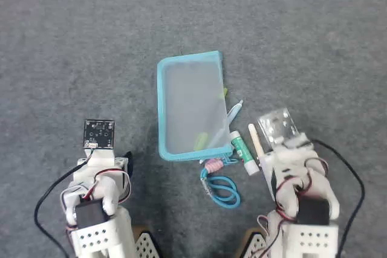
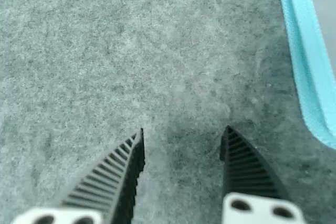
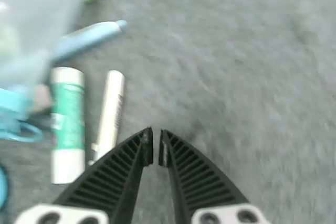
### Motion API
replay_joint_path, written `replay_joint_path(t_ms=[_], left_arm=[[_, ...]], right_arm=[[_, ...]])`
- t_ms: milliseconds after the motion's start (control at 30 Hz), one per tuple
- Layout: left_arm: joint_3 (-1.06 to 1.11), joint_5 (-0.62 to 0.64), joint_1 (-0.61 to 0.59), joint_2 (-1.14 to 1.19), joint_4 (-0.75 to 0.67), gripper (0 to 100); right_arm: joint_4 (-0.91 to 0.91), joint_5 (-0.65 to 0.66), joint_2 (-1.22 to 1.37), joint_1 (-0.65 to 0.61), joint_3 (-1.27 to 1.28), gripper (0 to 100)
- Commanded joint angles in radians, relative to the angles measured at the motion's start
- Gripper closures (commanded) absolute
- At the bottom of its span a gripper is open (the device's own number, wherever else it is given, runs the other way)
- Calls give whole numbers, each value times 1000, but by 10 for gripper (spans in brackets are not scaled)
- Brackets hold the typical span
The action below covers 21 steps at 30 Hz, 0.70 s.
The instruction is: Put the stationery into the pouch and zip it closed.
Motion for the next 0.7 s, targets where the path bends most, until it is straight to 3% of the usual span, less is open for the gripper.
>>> replay_joint_path(t_ms=[0, 333, 667], left_arm=[[-5, 12, 3, -21, 15, 780], [-5, 12, 3, -21, 15, 780], [-5, 12, 3, -21, 15, 780]], right_arm=[[7, -51, 386, -38, -224, 868], [-7, -121, 1244, -133, -608, 830], [-77, -175, 1477, -148, -657, 833]])
